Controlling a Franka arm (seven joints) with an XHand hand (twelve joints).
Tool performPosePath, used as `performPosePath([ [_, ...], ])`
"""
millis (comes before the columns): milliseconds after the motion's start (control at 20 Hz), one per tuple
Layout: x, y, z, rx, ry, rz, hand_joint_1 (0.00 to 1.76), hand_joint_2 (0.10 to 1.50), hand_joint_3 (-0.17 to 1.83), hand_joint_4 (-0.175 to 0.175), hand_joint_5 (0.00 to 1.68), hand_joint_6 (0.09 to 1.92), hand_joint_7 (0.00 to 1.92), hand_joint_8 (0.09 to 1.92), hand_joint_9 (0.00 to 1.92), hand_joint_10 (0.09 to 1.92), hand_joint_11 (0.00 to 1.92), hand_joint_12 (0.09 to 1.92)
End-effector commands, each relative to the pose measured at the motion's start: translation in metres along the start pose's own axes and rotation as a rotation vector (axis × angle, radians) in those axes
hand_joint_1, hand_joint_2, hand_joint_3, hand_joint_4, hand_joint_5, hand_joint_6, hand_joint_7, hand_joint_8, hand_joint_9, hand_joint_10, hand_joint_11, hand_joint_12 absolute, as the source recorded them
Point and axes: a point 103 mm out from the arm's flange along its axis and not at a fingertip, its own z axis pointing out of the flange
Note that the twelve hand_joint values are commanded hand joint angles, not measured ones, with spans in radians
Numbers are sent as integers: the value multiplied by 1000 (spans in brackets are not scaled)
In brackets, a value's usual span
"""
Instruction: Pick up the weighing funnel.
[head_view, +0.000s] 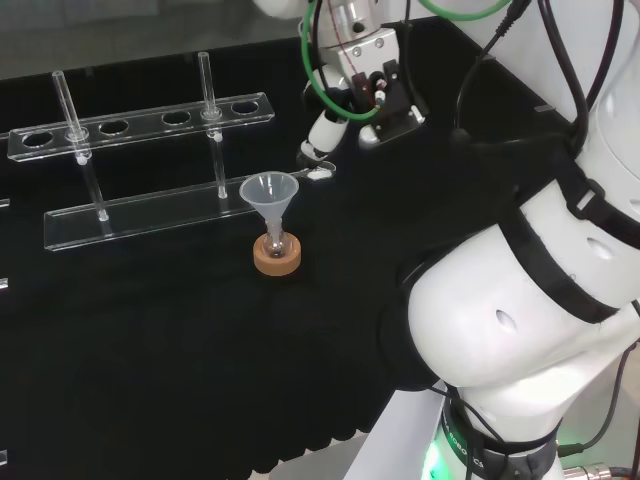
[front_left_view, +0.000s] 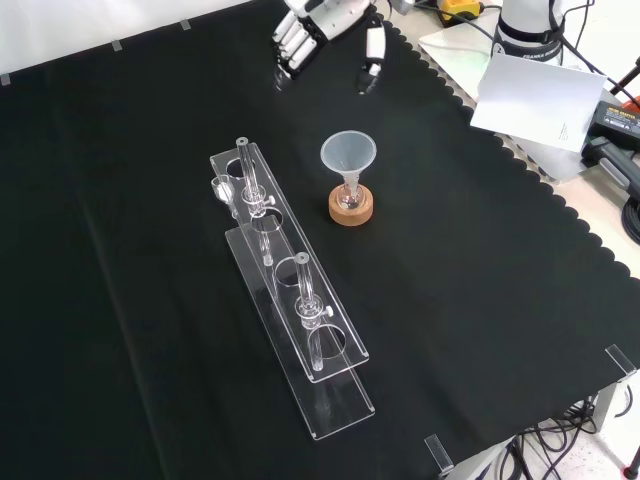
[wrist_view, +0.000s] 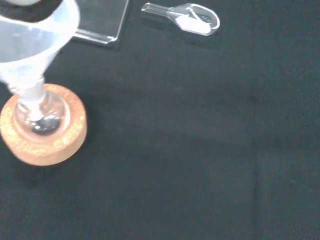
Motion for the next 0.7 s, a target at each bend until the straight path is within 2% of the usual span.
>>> performPosePath([
  [50, -21, 13, -4, -14, 40, 7, 678, 617, 467, -34, 411, 87, 226, 669, 428, 668, 301, 1456],
  [350, -42, 34, -9, -28, 62, 12, 678, 616, 472, -35, 422, 87, 234, 677, 434, 671, 304, 1455],
  [500, -52, 49, -5, -30, 73, 18, 735, 627, 499, -34, 559, 87, 281, 685, 489, 656, 349, 1429],
  [700, -65, 78, 5, -20, 82, 22, 824, 624, 551, -36, 608, 112, 337, 681, 544, 622, 393, 1398],
])
